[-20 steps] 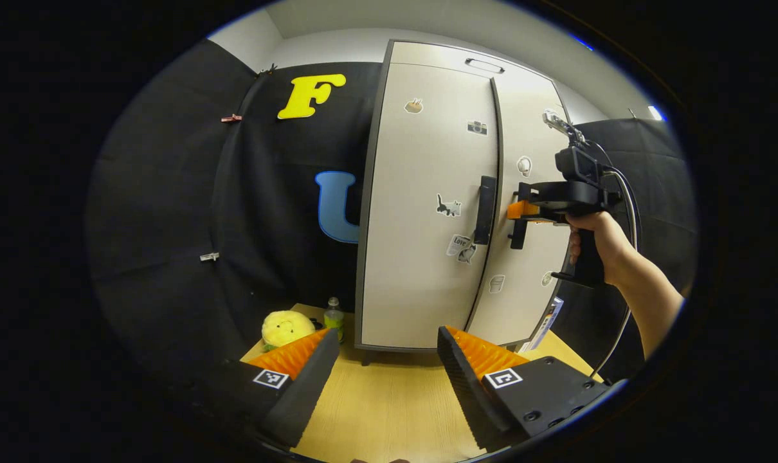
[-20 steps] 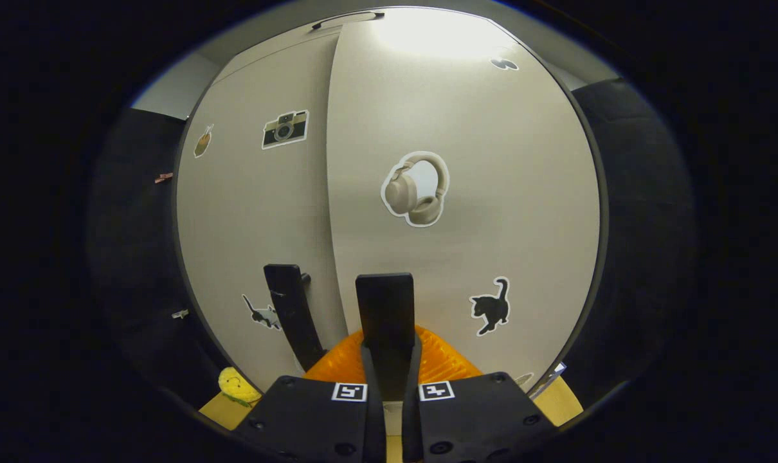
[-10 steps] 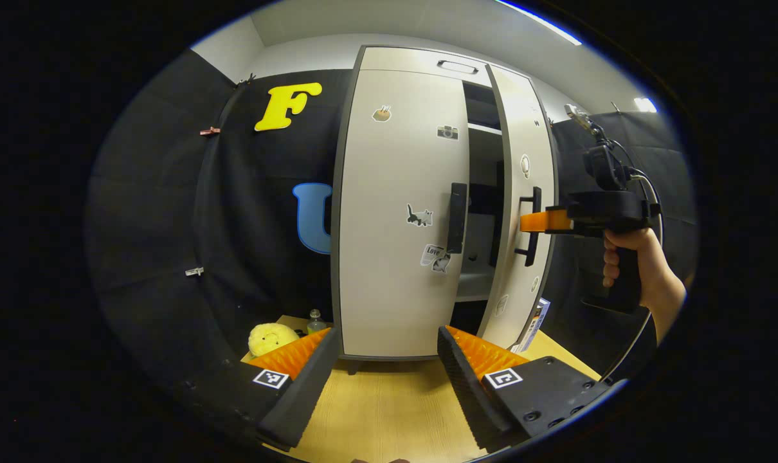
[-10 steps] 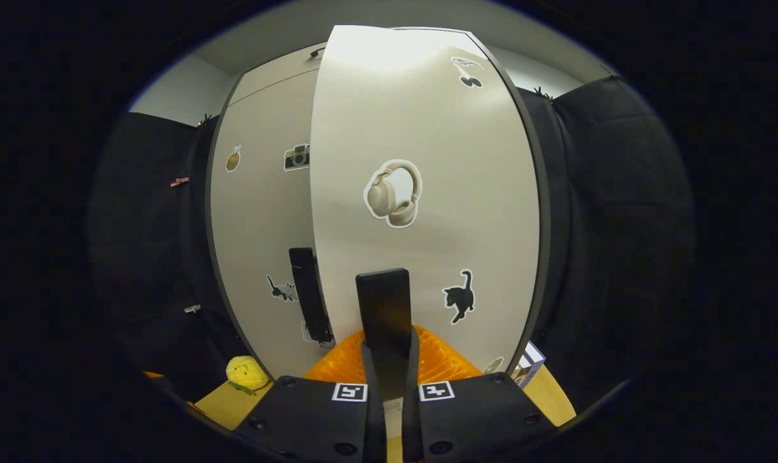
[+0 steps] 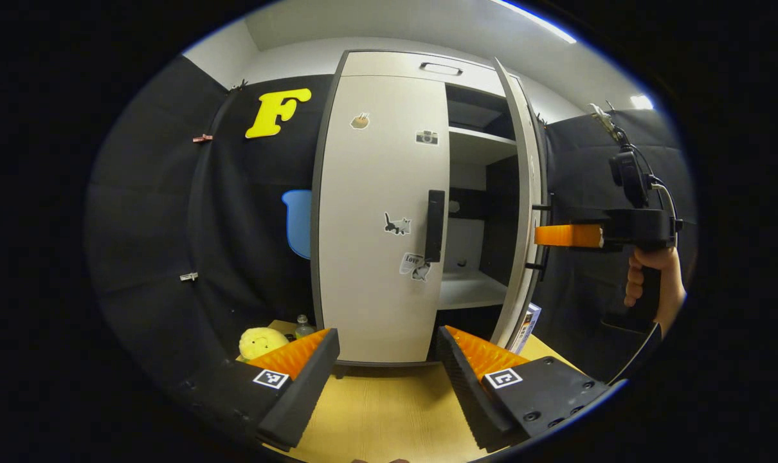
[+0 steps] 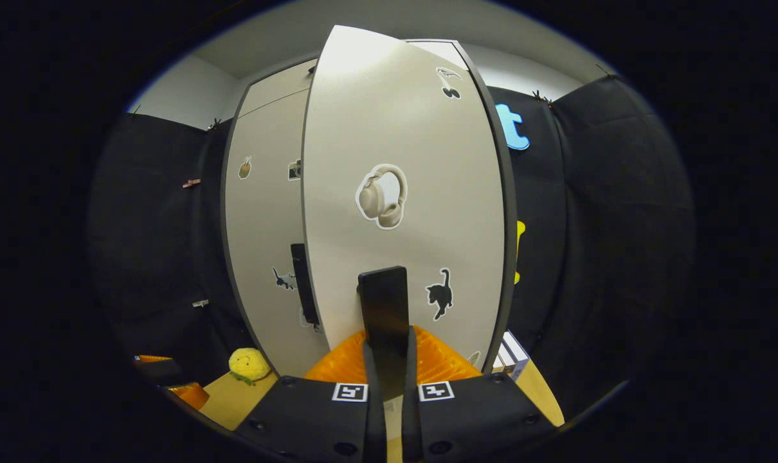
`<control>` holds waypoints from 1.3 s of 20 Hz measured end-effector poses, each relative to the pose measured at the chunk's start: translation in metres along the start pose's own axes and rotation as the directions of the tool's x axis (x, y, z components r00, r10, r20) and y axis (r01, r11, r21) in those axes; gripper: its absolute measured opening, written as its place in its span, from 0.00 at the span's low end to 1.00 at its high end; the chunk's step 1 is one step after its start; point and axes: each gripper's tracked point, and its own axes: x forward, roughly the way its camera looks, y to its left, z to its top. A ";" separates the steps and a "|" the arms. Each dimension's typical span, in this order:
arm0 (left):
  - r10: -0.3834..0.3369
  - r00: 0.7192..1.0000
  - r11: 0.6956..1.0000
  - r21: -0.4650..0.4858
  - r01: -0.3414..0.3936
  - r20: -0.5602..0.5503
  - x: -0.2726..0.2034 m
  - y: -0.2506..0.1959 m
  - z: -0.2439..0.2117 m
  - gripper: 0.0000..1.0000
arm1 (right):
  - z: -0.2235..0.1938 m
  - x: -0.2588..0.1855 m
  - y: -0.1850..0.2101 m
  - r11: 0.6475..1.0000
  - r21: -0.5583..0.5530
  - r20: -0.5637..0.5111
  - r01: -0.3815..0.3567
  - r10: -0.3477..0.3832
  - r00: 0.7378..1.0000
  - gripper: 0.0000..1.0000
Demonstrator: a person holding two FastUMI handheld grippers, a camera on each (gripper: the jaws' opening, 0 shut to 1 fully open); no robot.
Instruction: Open the right door of the double-door shoe cabinet with the right hand, and open the left door with the left hand.
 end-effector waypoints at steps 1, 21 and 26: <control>-0.001 1.000 1.000 0.003 0.001 -0.001 0.000 -0.005 -0.001 0.95 | 0.001 -0.002 -0.003 1.000 -0.002 0.002 -0.001 0.001 1.000 0.14; -0.007 1.000 1.000 0.012 0.007 0.011 0.019 -0.064 0.005 0.95 | 0.010 -0.032 -0.107 0.982 -0.049 0.024 0.181 -0.181 0.983 0.08; -0.054 0.999 0.998 0.037 0.053 0.010 0.024 -0.083 0.008 0.95 | 0.007 -0.037 -0.116 0.988 0.016 0.001 0.156 -0.156 0.988 0.05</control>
